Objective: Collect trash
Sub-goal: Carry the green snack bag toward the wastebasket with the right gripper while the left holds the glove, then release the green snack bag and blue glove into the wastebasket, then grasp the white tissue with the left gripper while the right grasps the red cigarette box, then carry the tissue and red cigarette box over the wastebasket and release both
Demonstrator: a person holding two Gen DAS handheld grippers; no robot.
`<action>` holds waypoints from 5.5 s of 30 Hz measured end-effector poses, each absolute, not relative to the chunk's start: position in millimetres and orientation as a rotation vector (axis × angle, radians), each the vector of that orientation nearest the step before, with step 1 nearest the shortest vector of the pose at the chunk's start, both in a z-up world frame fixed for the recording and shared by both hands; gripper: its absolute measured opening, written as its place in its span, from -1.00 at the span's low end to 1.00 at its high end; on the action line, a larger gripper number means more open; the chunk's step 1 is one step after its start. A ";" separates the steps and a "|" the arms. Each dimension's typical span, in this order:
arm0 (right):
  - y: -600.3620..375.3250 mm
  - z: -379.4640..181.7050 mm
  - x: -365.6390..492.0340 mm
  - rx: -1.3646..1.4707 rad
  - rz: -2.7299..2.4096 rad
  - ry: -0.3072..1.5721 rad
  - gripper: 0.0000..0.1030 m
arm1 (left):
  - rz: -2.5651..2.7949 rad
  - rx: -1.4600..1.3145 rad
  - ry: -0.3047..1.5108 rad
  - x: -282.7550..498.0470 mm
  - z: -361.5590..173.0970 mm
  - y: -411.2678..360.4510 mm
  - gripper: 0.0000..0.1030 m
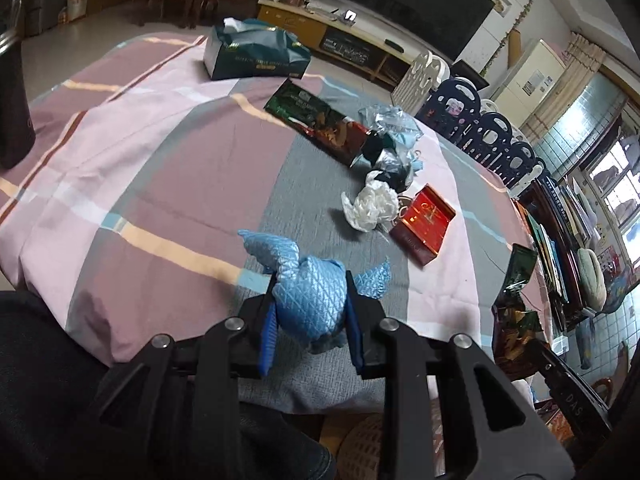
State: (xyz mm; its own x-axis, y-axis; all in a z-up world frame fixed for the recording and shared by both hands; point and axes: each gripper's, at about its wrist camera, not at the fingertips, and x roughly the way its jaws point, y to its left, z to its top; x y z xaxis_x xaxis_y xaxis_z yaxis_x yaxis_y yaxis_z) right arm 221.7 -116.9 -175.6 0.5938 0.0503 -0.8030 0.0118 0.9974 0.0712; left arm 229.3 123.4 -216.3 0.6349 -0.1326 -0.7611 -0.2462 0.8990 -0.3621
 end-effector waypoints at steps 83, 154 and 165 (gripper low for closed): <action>-277.0 -179.8 120.3 0.308 -0.261 0.960 0.38 | -0.190 -0.172 0.973 260.7 -202.9 29.2 0.42; -55.3 -224.2 257.7 -0.020 0.184 1.054 0.08 | -0.063 -0.380 1.054 243.5 -230.8 129.4 -0.62; -83.5 -208.8 232.6 0.023 0.127 1.018 0.08 | -0.037 -0.344 1.051 242.5 -228.9 125.8 -0.62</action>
